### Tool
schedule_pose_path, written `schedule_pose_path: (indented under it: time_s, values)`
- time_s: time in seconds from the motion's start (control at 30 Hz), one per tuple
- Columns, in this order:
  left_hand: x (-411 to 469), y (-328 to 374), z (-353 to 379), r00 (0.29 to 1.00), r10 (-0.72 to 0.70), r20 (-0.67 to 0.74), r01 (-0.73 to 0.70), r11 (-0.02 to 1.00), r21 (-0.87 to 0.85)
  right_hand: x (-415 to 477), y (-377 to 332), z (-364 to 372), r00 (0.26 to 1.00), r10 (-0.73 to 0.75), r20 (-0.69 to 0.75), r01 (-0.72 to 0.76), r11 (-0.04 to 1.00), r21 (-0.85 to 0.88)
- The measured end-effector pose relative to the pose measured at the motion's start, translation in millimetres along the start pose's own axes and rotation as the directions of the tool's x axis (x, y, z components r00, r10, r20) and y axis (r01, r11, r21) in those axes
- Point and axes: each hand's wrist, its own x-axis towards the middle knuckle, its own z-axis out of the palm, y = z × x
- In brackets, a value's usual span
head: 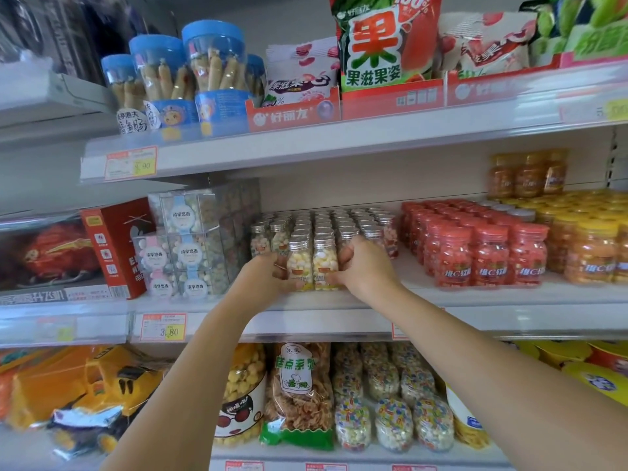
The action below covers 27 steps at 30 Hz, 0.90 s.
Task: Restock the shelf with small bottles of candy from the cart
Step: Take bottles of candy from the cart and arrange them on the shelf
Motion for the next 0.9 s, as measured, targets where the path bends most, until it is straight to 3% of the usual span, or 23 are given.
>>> schedule_pose_path:
  time_s: [0.13,0.2,0.3,0.37,0.53,0.67,0.77,0.9]
  values:
    - [-11.0,7.0,-0.2,0.998,-0.026,-0.063,0.028,0.999,0.032,-9.7,1.9,-5.3,0.997,-0.073,-0.029,0.073,0.997,0.010]
    - [-31.3,14.5,3.9,0.981,0.010,-0.196,0.002,0.998,0.065,-21.2,3.3,-16.1,0.989,-0.136,-0.063,0.139,0.989,0.046]
    - [-81.3,28.7,22.3,0.876,0.166,-0.453,-0.183,0.983,0.006,-52.6,10.9,-42.5,0.956,-0.269,-0.117,0.280,0.956,0.087]
    - [-118.3,38.5,46.7,0.858,0.202,-0.472,-0.268,0.961,-0.075,-81.3,24.9,-60.9,0.942,-0.327,-0.069,0.333,0.939,0.090]
    - [-188.0,44.0,142.3,0.951,0.295,-0.094,-0.303,0.948,-0.096,-156.0,98.8,-89.0,0.960,-0.203,0.191,0.202,0.979,0.027]
    - [-225.9,40.8,232.5,0.950,0.220,0.221,-0.182,0.967,-0.181,-214.6,207.8,-92.1,0.919,0.128,0.373,-0.108,0.991,-0.074]
    - [-244.3,34.3,300.9,0.873,0.155,0.463,-0.082,0.981,-0.173,-261.6,294.3,-92.2,0.772,0.407,0.487,-0.349,0.913,-0.210]
    - [-266.8,13.0,386.1,0.707,0.010,0.707,-0.033,0.999,0.019,-321.0,385.0,-88.0,0.514,0.647,0.563,-0.542,0.754,-0.371]
